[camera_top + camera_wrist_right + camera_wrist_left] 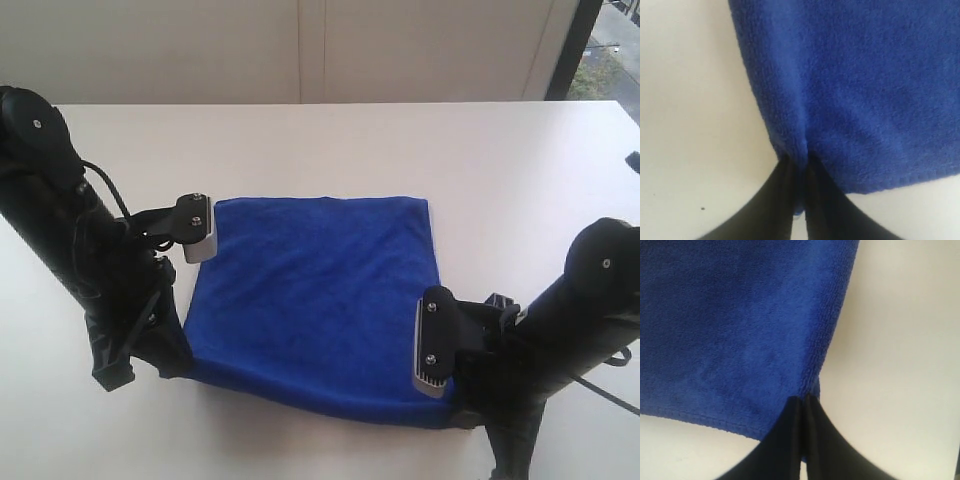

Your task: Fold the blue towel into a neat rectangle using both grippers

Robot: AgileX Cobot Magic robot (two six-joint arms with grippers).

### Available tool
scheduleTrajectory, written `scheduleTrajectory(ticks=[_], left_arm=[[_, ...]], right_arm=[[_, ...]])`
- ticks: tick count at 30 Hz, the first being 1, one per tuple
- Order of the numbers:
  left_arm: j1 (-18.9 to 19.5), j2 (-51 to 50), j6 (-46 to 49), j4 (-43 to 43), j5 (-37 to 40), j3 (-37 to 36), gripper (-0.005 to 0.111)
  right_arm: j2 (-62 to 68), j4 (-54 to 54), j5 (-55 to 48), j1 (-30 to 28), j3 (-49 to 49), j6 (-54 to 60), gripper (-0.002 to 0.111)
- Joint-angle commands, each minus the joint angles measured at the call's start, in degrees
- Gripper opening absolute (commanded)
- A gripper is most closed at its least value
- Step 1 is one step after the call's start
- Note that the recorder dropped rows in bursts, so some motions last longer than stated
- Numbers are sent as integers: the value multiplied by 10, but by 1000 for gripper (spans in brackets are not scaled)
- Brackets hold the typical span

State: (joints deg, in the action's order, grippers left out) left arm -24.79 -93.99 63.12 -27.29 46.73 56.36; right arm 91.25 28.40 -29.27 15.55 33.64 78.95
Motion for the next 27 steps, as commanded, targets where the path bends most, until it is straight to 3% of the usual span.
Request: scheduleTrajectory(ticks=[1,12,21,27], left_arm=[[1,6,-4,-8,13,-3,0],[1,7,-32,-8,40,-3,0],[1,7,-100,1,-44,18,0],[1,7,-144,14,-137,47,0]], right_arm=[[0,-21,-13,1,11,3,0],[-135,-34,-54,1,13,2,0],[-137,-131,-11,1,64,-110,0],[-99,-151,33,-2,100,-121,0]])
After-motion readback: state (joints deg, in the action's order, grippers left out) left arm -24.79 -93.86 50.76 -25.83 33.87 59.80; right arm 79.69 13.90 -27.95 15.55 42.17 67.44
